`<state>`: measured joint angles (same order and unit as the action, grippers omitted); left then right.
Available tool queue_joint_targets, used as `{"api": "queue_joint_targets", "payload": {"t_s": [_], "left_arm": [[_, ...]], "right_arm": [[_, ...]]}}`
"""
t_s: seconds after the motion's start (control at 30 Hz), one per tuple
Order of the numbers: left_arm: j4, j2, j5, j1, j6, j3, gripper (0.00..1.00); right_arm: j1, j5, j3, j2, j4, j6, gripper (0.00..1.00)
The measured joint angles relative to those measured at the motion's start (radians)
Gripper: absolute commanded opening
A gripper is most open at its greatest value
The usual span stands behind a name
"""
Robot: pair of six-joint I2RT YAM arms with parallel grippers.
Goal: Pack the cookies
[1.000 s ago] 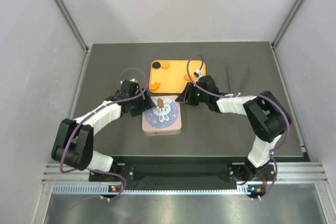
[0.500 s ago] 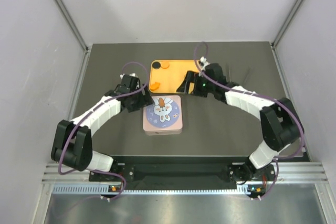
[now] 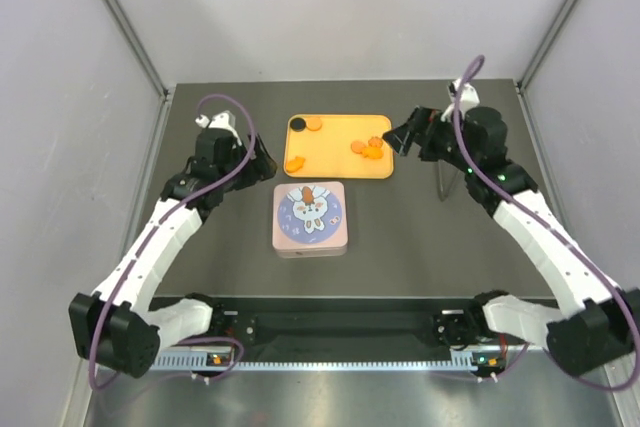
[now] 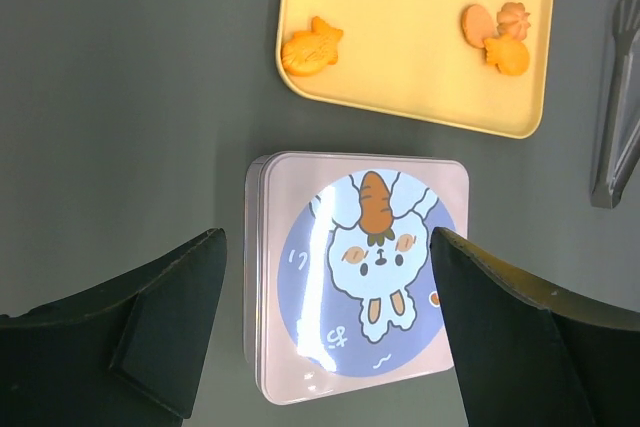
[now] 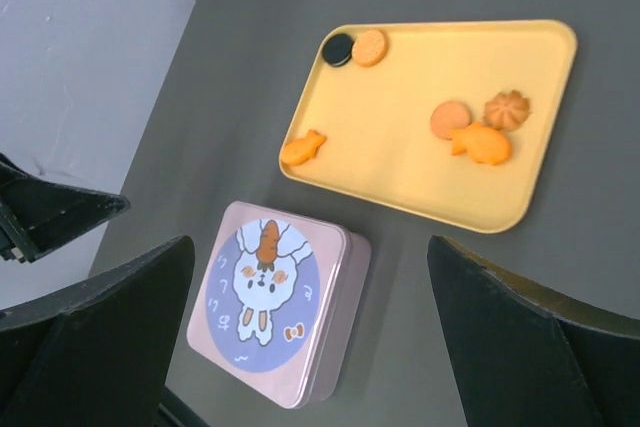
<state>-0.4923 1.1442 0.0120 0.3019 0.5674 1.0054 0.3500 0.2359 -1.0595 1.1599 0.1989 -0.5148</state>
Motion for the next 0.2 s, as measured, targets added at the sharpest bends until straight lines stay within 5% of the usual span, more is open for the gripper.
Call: {"api": "queue_joint_targets", "payload": {"t_s": [0.2], "left_arm": [[-0.011, -0.050, -0.003, 0.000, -0.018, -0.006, 0.88]], "right_arm": [[-0.006, -0.066, 0.052, -0.120, 0.037, 0.041, 1.00]]}}
